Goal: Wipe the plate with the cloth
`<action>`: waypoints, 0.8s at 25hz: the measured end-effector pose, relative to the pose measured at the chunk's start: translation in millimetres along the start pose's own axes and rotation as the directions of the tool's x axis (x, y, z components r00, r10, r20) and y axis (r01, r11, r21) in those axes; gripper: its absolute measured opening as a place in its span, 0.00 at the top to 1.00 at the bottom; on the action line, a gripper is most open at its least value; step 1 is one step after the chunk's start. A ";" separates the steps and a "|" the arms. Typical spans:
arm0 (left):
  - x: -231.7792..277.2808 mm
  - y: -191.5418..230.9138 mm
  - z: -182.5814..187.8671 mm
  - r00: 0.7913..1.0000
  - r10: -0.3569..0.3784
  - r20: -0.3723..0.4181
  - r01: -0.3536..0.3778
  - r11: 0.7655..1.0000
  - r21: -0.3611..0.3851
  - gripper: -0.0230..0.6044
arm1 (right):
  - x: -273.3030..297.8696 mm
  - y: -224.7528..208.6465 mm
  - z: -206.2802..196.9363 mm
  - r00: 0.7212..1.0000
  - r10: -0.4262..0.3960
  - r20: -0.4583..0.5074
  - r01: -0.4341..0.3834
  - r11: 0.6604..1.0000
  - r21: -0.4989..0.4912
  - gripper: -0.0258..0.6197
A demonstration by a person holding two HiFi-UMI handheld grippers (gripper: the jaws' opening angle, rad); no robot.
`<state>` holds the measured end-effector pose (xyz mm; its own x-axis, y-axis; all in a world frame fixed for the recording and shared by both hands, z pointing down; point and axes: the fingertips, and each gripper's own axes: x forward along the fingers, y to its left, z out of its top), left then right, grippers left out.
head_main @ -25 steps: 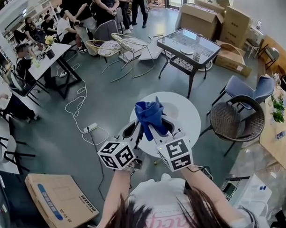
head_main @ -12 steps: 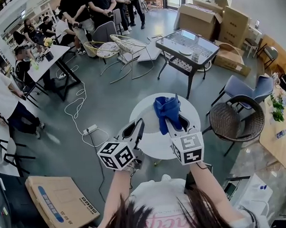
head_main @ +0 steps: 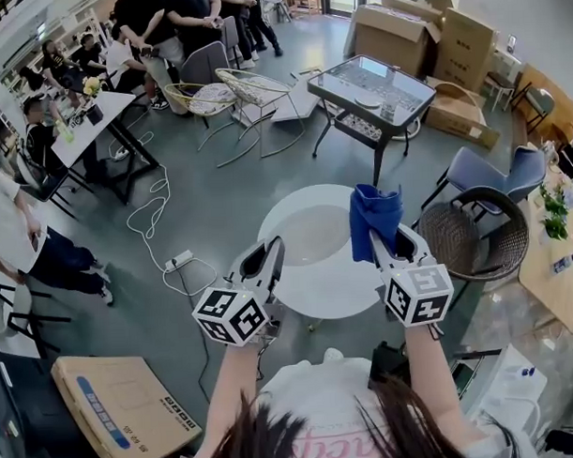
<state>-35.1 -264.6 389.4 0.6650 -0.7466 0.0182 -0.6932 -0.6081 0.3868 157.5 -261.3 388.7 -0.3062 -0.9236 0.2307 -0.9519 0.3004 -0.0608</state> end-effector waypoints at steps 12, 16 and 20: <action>-11.2 -53.2 44.9 0.971 -0.128 0.200 -0.010 0.820 0.572 0.92 | -41.1 18.2 67.6 0.963 0.239 0.126 -0.237 0.971 -0.033 0.75; -13.4 -67.5 31.4 0.986 -0.132 0.106 -0.010 0.581 0.814 0.92 | -49.6 26.2 96.6 0.929 0.340 0.149 -0.336 0.940 -0.051 0.75; -12.3 -89.3 35.5 0.960 -0.219 0.175 -0.063 0.440 0.896 0.92 | -48.0 40.3 115.0 0.897 0.425 0.126 -0.409 0.903 -0.131 0.75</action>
<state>8.7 -210.7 321.9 0.7414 -0.6309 -0.2286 -0.5958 -0.4621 -0.6568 132.3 -232.3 263.6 -0.6804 -0.7306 0.0583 -0.7325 0.6804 -0.0221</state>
